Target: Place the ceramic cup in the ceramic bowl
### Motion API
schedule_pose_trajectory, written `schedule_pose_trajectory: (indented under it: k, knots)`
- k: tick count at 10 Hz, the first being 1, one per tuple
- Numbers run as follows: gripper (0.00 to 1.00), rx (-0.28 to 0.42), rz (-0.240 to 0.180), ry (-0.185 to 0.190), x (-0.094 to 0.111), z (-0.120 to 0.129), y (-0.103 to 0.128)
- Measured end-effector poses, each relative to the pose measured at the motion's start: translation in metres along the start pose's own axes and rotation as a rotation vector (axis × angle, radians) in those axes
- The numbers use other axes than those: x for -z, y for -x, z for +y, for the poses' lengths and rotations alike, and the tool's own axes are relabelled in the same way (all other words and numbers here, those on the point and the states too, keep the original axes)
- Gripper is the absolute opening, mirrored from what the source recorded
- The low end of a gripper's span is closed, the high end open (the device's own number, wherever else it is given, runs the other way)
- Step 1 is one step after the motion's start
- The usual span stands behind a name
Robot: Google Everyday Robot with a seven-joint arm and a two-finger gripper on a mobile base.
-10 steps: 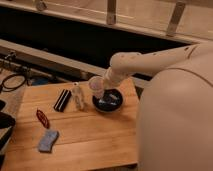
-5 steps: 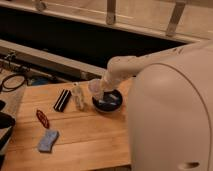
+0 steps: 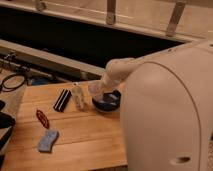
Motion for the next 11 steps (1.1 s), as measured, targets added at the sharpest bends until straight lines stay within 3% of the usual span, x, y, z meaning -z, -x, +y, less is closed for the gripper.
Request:
schedule_pose_trajectory:
  k: [4, 5, 8, 9, 11]
  knots:
    - [0.03, -0.009, -0.006, -0.011, -0.008, 0.000, -0.002]
    - [0.09, -0.009, -0.005, -0.011, -0.009, 0.001, -0.002]
    - [0.40, -0.018, -0.004, -0.017, -0.012, 0.000, -0.004]
    - [0.43, -0.017, -0.003, -0.019, -0.014, 0.002, -0.005]
    - [0.36, -0.018, -0.001, -0.019, -0.015, 0.003, -0.006]
